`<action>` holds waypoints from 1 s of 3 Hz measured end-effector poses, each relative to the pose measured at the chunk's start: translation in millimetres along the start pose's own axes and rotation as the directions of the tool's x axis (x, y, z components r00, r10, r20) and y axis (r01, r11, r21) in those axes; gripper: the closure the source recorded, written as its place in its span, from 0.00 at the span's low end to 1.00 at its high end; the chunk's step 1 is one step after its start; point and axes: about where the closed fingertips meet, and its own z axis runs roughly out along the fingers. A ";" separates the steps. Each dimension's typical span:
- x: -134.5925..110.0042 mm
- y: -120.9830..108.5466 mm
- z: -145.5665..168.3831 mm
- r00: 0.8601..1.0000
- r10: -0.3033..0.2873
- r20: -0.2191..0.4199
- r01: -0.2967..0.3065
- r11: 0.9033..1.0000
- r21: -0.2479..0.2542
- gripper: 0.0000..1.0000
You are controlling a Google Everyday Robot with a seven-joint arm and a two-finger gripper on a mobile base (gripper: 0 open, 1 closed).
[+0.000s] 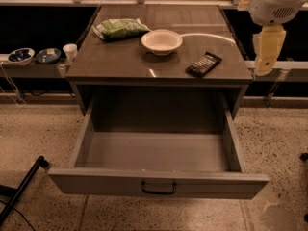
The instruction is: Place rxbar chocolate into top drawer
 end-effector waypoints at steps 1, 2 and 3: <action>3.4 -4.9 1.1 0.999 -0.024 -0.027 0.024 1.000 0.012 0.00; -3.1 -7.1 3.8 0.997 -0.058 -0.043 0.058 0.998 0.004 0.00; 2.3 -32.5 30.9 0.987 -0.130 -0.093 0.131 0.991 0.011 0.00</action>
Offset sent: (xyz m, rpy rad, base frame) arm 0.0106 0.0067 -0.0012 -0.1258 0.0168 0.0703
